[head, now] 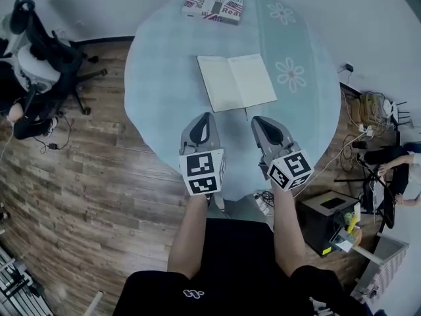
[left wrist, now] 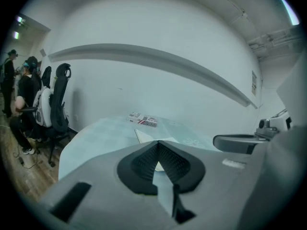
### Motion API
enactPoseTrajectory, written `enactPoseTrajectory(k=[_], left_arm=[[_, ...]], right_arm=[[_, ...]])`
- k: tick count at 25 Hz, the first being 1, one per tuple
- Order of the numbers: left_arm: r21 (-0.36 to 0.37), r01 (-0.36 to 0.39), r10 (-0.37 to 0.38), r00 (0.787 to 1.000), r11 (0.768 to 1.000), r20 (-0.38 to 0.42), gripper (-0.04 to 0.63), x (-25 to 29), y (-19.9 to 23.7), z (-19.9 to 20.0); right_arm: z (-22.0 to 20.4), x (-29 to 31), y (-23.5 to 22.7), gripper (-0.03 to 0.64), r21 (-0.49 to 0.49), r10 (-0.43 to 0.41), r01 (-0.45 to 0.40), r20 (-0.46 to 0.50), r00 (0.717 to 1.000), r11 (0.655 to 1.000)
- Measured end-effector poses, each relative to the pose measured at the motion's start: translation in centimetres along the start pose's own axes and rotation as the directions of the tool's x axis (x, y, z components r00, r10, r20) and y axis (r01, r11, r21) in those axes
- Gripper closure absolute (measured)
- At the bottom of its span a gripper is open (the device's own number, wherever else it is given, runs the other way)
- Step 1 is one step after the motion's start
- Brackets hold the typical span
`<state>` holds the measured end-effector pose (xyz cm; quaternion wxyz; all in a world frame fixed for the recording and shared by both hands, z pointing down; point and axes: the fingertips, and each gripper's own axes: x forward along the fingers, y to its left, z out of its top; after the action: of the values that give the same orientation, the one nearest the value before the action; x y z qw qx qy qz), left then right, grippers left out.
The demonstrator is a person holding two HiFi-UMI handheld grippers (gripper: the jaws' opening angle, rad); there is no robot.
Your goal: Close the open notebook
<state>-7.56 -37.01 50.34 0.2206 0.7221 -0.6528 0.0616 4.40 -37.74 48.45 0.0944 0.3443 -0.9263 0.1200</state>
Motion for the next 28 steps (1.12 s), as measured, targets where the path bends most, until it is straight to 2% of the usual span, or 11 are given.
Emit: enactPoseTrajectory(k=[4,8,12,15,18,20,22,25,28], left_arm=[[-0.051,-0.077,0.077,0.997,0.996,0.008,0.592,1.0,2.2,0.4],[-0.063,-0.095,0.095,0.995,0.993,0.000,0.592,1.1,1.9,-0.3],[-0.077,-0.109,0.107,0.994,0.991,-0.032,0.592,1.5,2.4,-1.9],[-0.105,-0.124,0.119,0.992,0.987,-0.047,0.592,1.8,2.6,-3.2],[-0.133,-0.155,0.148,0.987,0.979,-0.059,0.592,1.6,3.9,-4.3],[-0.140,-0.174,0.165,0.983,0.975,-0.074,0.592,1.4,4.7,-5.1],[-0.147,-0.186,0.176,0.981,0.971,-0.083,0.592,1.4,5.1,-5.7],[-0.151,-0.198,0.187,0.979,0.968,-0.085,0.592,1.4,5.1,-5.9],[-0.138,-0.193,0.182,0.979,0.971,-0.089,0.592,1.4,5.0,-5.9]], right_arm=[[-0.8,1.9,-0.8,0.586,-0.034,0.053,-0.055,-0.052,0.997,0.998],[-2.7,2.7,-1.5,0.528,-0.066,0.075,-0.084,-0.120,0.990,0.994],[-5.3,5.1,-2.0,0.473,-0.189,0.080,-0.126,-0.234,0.969,0.974],[-7.2,6.3,-3.0,0.457,-0.335,0.060,-0.178,-0.333,0.941,0.925],[-9.2,8.2,-3.0,0.454,-0.468,0.040,-0.256,-0.422,0.906,0.846],[-10.6,9.0,-2.7,0.451,-0.527,0.024,-0.298,-0.465,0.885,0.796],[-11.6,9.8,-2.7,0.453,-0.564,0.004,-0.318,-0.487,0.874,0.762],[-12.4,10.8,-2.9,0.453,-0.590,-0.017,-0.325,-0.498,0.867,0.739],[-12.7,11.5,-3.0,0.459,-0.597,-0.037,-0.310,-0.497,0.867,0.739]])
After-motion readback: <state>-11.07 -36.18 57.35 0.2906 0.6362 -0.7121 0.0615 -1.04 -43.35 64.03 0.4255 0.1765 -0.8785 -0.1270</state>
